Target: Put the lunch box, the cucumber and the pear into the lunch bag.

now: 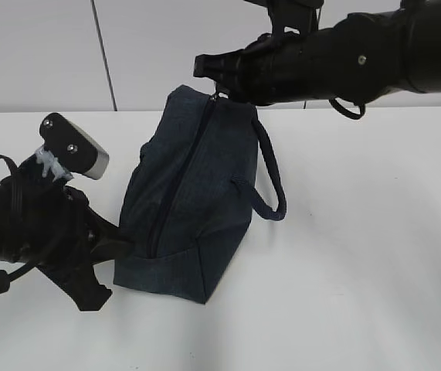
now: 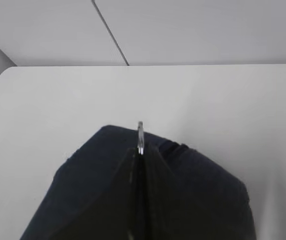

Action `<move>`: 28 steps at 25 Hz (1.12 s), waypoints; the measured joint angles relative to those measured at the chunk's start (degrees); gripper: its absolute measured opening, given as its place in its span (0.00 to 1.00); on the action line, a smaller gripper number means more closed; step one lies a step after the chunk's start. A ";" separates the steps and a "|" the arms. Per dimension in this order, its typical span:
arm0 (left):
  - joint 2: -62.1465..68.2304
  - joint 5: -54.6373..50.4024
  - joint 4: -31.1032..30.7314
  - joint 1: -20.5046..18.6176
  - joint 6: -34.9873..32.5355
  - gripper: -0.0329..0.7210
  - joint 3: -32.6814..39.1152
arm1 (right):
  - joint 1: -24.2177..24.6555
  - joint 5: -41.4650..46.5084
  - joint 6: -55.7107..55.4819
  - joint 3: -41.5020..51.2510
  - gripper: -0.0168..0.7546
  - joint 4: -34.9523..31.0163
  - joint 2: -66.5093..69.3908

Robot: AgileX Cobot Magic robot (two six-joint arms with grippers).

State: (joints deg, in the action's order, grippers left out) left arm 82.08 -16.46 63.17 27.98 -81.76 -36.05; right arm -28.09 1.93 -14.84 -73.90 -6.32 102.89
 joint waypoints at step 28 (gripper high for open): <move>0.00 0.39 0.05 0.00 0.00 0.05 0.00 | 6.53 10.68 0.00 -21.79 0.02 -2.94 19.59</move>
State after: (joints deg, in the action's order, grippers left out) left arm 82.08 -16.07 63.23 27.98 -81.76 -36.05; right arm -21.56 12.61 -14.84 -95.70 -9.26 122.48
